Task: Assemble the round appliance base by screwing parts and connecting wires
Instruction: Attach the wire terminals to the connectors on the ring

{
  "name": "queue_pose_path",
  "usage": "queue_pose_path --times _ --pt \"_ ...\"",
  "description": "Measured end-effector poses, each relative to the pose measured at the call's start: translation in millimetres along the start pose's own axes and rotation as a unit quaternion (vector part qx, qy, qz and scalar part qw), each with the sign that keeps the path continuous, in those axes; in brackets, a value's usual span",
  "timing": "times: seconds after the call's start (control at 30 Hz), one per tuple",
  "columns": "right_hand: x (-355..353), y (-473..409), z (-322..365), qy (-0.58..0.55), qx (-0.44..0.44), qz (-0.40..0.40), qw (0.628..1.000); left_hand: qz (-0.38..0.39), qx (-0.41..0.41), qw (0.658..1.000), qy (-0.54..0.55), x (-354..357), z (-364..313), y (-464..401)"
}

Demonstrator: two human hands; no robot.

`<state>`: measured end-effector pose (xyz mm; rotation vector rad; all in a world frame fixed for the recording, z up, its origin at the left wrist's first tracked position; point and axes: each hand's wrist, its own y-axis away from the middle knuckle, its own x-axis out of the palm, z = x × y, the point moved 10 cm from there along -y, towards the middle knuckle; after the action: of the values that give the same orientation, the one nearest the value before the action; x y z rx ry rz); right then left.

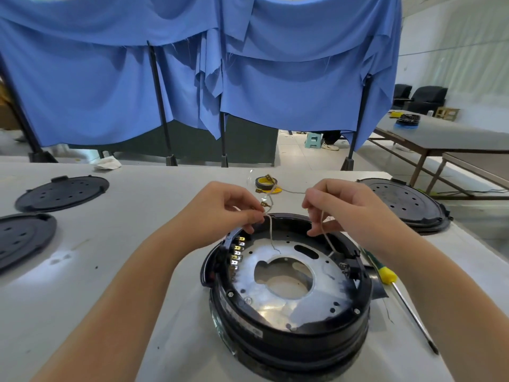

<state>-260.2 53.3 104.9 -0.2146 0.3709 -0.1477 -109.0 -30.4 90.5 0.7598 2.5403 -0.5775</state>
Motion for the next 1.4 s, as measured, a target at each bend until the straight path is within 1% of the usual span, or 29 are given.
queue_pose_path --times 0.1,0.17,0.3,0.4,0.5,0.6,0.67,0.87,0.97,1.03,1.1,1.17,1.23,1.33,1.4 --pt "33 8 5 0.011 -0.003 0.100 0.995 0.001 -0.032 0.996 0.081 -2 7 0" --pt "49 13 1 0.046 0.002 0.149 0.988 0.025 -0.063 0.989 0.129 3 14 1" --pt "69 20 -10 0.147 0.012 0.197 0.969 0.090 -0.107 0.965 0.221 19 20 4" --pt "79 26 -11 0.199 0.010 0.216 0.956 0.130 -0.126 0.953 0.244 30 19 7" --pt "86 31 -12 0.301 -0.006 0.216 0.929 0.136 -0.134 0.955 0.229 33 19 9" --pt "94 35 -14 0.394 -0.019 0.197 0.897 0.125 -0.140 0.962 0.198 29 24 9" --pt "101 39 -12 0.420 -0.024 0.183 0.889 0.114 -0.143 0.965 0.186 25 27 8" --pt "114 39 -10 0.462 -0.040 0.121 0.877 0.105 -0.128 0.975 0.149 16 24 7" --pt "112 39 -2 0.465 -0.064 0.085 0.879 0.096 -0.119 0.975 0.158 9 20 8" --pt "109 40 8 0.445 -0.101 0.065 0.888 0.091 -0.110 0.975 0.169 2 17 8" --pt "108 41 12 0.398 -0.122 0.065 0.907 0.089 -0.105 0.975 0.172 -3 15 8" --pt "109 39 7 0.324 -0.124 0.074 0.935 0.086 -0.104 0.976 0.171 -8 15 9" --pt "112 35 -7 0.267 -0.097 0.099 0.954 0.079 -0.110 0.976 0.172 -10 18 8" --pt "116 32 -30 0.240 -0.034 0.159 0.957 0.075 -0.132 0.980 0.130 -6 26 8" --pt "115 30 -32 0.207 -0.021 0.169 0.963 0.067 -0.138 0.983 0.098 -3 28 7"
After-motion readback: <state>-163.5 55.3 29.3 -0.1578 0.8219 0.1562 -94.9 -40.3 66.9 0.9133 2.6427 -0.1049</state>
